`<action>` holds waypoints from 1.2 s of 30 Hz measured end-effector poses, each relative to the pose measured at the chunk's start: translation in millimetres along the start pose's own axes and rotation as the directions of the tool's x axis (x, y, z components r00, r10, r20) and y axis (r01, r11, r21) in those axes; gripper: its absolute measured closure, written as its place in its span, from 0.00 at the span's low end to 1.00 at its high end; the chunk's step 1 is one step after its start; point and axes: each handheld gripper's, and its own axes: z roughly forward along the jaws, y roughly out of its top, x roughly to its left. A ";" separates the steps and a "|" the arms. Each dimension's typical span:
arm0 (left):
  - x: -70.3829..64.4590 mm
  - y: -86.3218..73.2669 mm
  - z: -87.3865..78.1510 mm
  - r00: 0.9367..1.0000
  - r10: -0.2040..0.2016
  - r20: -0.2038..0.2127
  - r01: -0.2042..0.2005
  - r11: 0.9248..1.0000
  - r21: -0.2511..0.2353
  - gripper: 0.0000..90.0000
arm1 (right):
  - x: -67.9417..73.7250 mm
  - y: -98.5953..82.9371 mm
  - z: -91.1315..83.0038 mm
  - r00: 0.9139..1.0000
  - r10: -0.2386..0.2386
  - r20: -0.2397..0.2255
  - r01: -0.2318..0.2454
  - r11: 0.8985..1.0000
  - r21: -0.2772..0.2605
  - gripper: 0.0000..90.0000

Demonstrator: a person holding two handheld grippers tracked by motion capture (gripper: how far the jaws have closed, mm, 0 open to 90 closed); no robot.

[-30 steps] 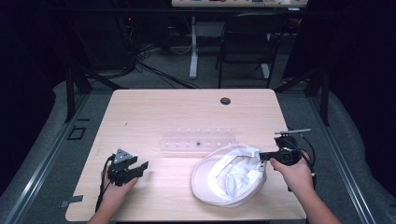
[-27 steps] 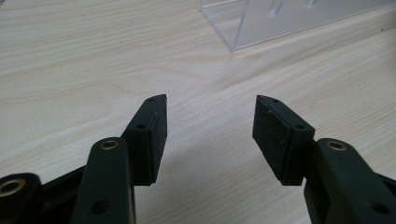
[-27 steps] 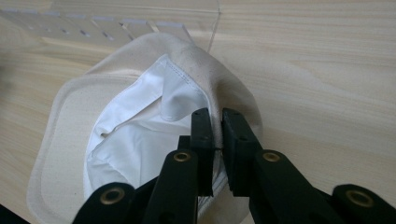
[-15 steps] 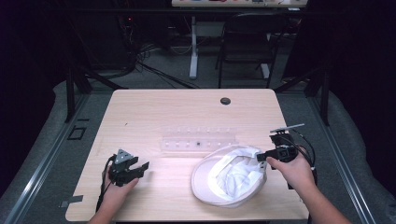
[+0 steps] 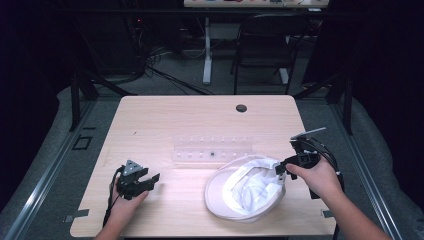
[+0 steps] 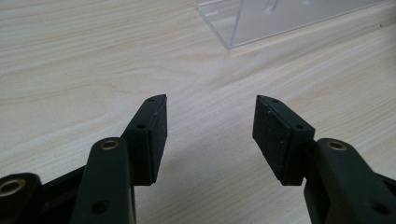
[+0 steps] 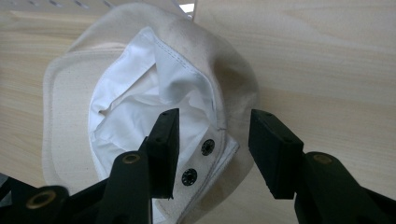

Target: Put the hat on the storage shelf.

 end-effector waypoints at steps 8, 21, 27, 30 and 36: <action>0.1 -0.1 0.4 1.000 0.001 -0.001 -0.001 1.000 0.002 0.51 | -3.2 -1.0 13.5 0.997 0.070 -0.026 -0.068 0.994 0.088 0.63; 0.5 -0.2 0.6 1.000 0.001 -0.001 -0.001 1.000 0.002 0.51 | -2.7 2.7 20.9 0.992 0.126 -0.017 -0.122 0.982 0.143 0.74; 0.2 -0.2 1.0 1.000 -0.001 -0.002 0.001 1.000 0.003 0.51 | 1.2 3.9 17.0 0.995 0.097 0.004 -0.097 0.985 0.143 0.86; 0.2 -0.2 1.2 1.000 0.001 -0.002 -0.001 1.000 0.004 0.51 | 5.5 4.9 13.2 0.996 0.083 0.020 -0.085 0.986 0.142 0.88; 0.0 -0.2 1.4 1.000 0.000 -0.002 0.000 1.000 0.004 0.51 | 13.6 6.5 8.8 0.997 0.035 0.075 -0.045 0.989 0.144 0.89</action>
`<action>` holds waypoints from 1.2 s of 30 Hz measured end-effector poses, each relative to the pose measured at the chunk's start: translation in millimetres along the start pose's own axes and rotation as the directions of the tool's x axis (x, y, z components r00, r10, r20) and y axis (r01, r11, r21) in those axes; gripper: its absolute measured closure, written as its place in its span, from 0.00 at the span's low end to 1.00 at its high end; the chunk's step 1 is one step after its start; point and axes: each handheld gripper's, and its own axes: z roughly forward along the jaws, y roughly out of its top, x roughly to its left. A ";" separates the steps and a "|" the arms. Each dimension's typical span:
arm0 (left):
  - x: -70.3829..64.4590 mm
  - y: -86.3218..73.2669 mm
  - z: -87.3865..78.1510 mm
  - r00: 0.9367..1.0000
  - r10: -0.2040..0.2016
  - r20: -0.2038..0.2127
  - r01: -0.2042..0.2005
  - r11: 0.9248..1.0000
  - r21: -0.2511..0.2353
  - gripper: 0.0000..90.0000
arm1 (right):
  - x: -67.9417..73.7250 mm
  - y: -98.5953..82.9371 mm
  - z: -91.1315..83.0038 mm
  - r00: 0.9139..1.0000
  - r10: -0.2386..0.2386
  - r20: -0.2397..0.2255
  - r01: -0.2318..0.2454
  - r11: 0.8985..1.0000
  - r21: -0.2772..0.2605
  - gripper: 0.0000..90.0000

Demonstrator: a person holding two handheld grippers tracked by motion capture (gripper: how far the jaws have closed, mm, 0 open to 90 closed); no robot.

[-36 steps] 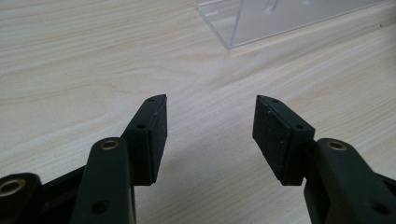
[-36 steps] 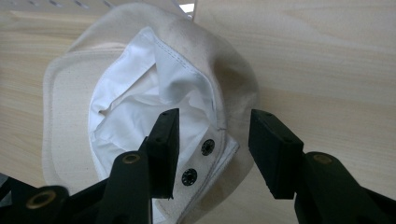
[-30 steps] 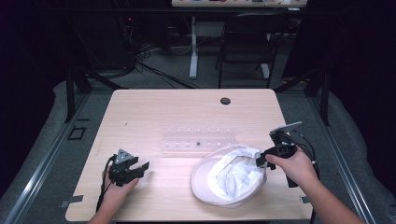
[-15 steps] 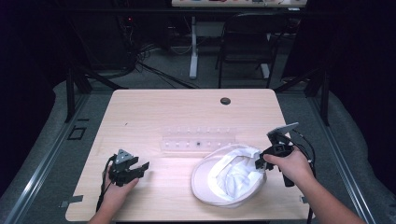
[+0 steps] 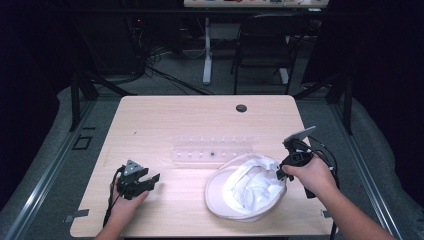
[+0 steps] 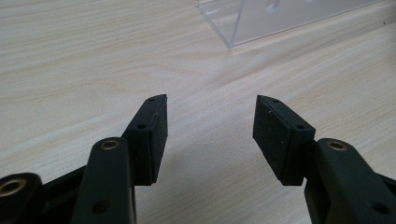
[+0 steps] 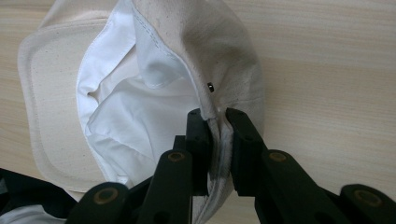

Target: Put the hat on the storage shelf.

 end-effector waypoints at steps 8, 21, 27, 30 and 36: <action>0.3 -0.1 -0.2 1.000 0.002 -0.001 -0.002 1.000 0.000 0.51 | 10.1 1.0 -6.6 0.999 -0.036 0.040 0.036 0.999 0.002 0.90; 0.4 -0.1 0.2 1.000 0.002 -0.002 -0.002 1.000 0.001 0.51 | 24.9 6.5 -17.9 0.994 -0.050 0.095 0.049 0.999 0.016 0.90; 0.3 -0.2 0.6 1.000 0.003 -0.001 -0.003 1.000 0.004 0.51 | 33.9 9.9 -26.8 0.993 -0.062 0.103 0.060 0.998 0.019 0.90; -0.4 -0.2 0.9 1.000 0.002 0.002 -0.002 1.000 0.007 0.51 | 39.2 10.9 -29.9 0.992 -0.060 0.110 0.058 0.998 0.015 0.90; -0.7 0.2 0.1 1.000 0.008 0.009 -0.008 1.000 0.019 0.51 | 43.3 15.9 -36.9 0.993 -0.061 0.103 0.055 0.997 0.059 0.90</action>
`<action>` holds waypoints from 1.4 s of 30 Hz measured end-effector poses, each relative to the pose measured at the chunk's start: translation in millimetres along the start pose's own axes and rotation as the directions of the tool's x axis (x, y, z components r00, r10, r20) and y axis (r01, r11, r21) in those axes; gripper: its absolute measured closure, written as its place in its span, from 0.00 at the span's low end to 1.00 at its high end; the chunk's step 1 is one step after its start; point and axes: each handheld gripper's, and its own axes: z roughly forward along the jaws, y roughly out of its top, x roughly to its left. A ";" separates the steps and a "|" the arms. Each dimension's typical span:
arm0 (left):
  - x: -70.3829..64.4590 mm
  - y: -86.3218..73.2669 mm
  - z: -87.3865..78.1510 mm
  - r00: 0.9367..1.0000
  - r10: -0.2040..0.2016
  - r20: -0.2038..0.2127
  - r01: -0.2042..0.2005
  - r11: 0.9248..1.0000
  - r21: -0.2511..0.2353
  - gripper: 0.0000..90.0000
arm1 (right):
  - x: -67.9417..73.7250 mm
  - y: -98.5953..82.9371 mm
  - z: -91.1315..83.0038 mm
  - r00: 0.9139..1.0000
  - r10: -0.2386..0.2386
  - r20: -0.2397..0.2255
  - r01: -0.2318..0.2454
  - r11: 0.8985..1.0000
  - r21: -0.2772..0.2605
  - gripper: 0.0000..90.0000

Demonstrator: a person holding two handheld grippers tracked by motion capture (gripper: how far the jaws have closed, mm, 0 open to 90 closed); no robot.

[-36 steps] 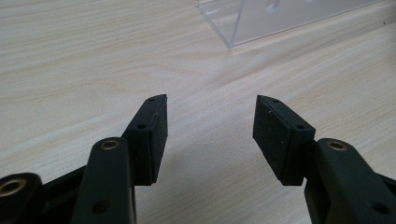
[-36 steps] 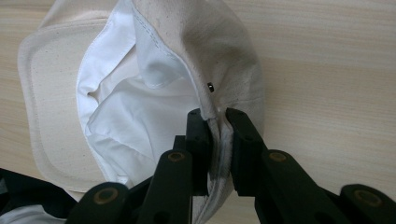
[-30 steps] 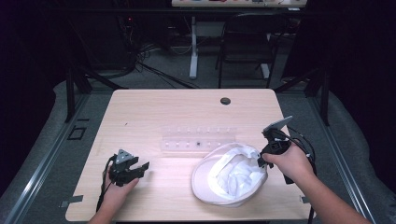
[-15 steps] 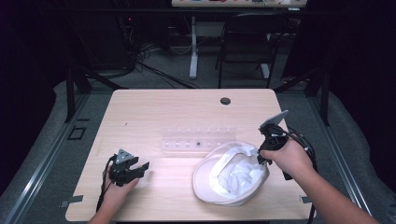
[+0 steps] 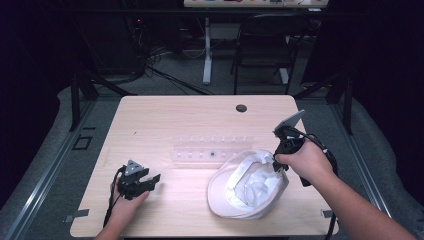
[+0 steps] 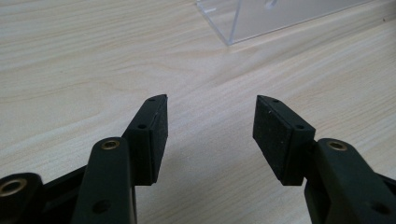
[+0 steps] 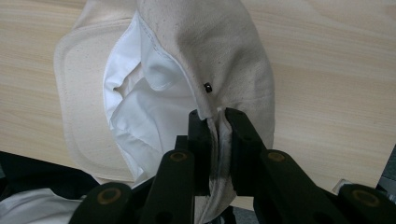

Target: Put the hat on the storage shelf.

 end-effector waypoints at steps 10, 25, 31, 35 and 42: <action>0.2 -0.4 0.4 1.000 -0.003 -0.004 0.003 1.000 -0.006 0.51 | 5.8 5.9 -10.5 0.997 0.052 -0.049 -0.051 0.999 0.010 0.90; 0.9 -0.5 0.6 1.000 -0.006 -0.005 0.006 1.000 -0.006 0.51 | 6.6 10.7 -30.5 0.983 0.100 -0.154 -0.090 0.994 0.069 0.90; 0.6 -0.4 0.9 1.000 -0.005 0.001 0.005 1.000 -0.006 0.51 | 3.6 9.0 -32.3 0.952 0.144 -0.269 -0.122 0.988 0.097 0.91; 0.9 -0.5 0.9 1.000 -0.007 0.000 0.007 1.000 -0.005 0.51 | 1.8 9.3 -35.0 0.931 0.164 -0.327 -0.136 0.985 0.107 0.91; 0.3 -0.5 0.6 1.000 -0.008 0.002 0.008 1.000 -0.008 0.50 | 2.9 7.9 -40.5 0.847 0.172 -0.502 -0.129 0.984 0.119 0.91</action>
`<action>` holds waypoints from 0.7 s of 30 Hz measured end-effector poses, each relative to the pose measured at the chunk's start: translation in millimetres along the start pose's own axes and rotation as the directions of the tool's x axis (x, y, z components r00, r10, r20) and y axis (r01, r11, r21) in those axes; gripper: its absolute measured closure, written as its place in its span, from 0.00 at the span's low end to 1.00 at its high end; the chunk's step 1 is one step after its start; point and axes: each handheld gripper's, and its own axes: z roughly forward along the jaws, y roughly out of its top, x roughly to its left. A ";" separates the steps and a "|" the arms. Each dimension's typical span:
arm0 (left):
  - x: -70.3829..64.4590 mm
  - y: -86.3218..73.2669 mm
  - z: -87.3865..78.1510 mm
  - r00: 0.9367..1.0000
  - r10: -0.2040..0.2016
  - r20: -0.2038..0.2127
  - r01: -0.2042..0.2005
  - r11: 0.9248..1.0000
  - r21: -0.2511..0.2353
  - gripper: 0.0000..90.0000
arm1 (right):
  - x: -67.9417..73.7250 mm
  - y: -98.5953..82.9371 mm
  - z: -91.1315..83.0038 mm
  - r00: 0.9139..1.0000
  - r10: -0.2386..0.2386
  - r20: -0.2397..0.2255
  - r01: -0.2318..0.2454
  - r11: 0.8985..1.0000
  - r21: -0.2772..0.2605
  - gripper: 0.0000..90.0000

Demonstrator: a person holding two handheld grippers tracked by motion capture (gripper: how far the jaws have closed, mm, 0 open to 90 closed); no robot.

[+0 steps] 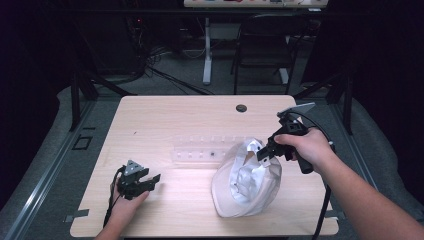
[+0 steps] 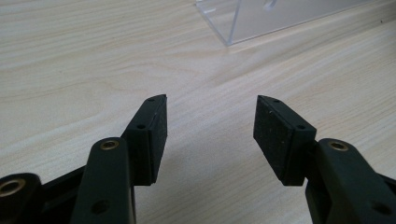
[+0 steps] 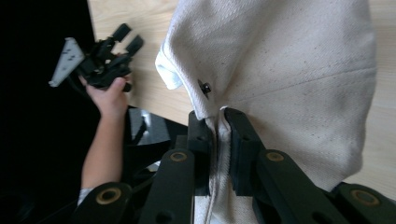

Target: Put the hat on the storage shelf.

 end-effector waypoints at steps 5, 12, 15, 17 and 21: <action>-0.3 0.2 -0.3 1.000 0.003 0.002 -0.003 1.000 -0.001 0.50 | 0.8 -2.1 0.1 0.997 -0.002 -0.073 0.002 1.000 0.004 0.91; -1.5 0.2 -0.2 1.000 0.007 0.002 -0.007 1.000 -0.003 0.50 | 4.6 -4.7 2.0 0.991 -0.017 -0.129 0.017 1.000 -0.004 0.91; -2.1 0.1 -0.1 1.000 0.006 0.002 -0.006 1.000 -0.002 0.50 | 6.1 -5.5 2.3 0.991 -0.018 -0.133 0.018 1.000 -0.008 0.91; -1.8 0.1 0.2 1.000 0.009 0.001 -0.009 1.000 -0.002 0.50 | 6.9 -5.9 1.9 0.990 -0.018 -0.139 0.018 1.000 -0.003 0.91; -1.7 0.3 0.4 1.000 0.013 0.004 -0.013 1.000 0.000 0.50 | 9.5 -6.9 -0.6 0.990 -0.022 -0.142 0.020 1.000 -0.013 0.91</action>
